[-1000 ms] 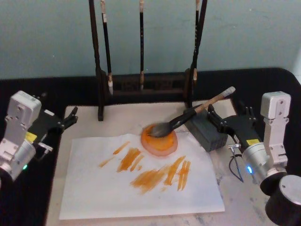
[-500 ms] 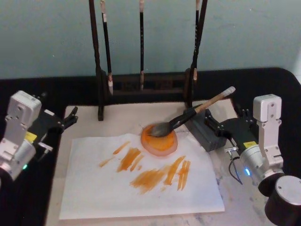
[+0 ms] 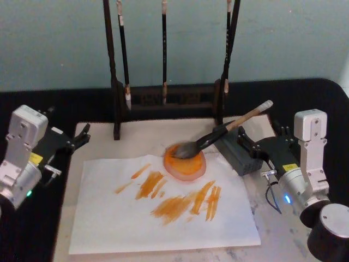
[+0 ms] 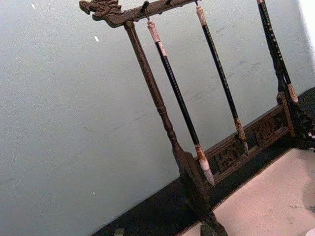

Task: Pick up the brush from the inkstone, write on the paper, then place the brush back to its original position.

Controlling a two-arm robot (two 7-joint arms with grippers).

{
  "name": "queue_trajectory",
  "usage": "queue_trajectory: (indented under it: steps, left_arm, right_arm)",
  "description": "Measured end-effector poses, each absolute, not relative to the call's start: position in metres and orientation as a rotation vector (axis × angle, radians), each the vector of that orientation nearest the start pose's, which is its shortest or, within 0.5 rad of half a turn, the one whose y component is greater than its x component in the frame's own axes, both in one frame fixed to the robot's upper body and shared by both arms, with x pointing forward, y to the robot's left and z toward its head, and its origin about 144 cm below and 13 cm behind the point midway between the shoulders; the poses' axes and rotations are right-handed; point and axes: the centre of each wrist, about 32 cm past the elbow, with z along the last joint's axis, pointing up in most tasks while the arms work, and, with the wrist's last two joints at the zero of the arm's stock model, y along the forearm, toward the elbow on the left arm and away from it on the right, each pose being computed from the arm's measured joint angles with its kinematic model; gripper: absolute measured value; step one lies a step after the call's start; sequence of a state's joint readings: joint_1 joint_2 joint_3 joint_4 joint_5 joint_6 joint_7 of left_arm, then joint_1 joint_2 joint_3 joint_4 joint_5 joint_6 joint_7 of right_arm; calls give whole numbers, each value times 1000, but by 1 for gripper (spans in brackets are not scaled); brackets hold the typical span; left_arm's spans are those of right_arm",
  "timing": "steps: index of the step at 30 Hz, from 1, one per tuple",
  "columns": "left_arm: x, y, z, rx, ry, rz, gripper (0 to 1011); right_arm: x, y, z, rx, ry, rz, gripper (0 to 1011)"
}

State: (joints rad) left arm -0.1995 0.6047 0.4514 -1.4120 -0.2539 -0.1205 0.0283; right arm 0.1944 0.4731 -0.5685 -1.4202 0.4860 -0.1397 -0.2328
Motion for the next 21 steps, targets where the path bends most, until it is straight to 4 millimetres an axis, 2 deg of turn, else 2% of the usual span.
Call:
queue_trajectory:
  steps: [21]
  left_arm:
    - [489,310,1140,304,-285,1248,1001]
  right_arm:
    - [473,-230,1115,-78,7,-1370,1000]
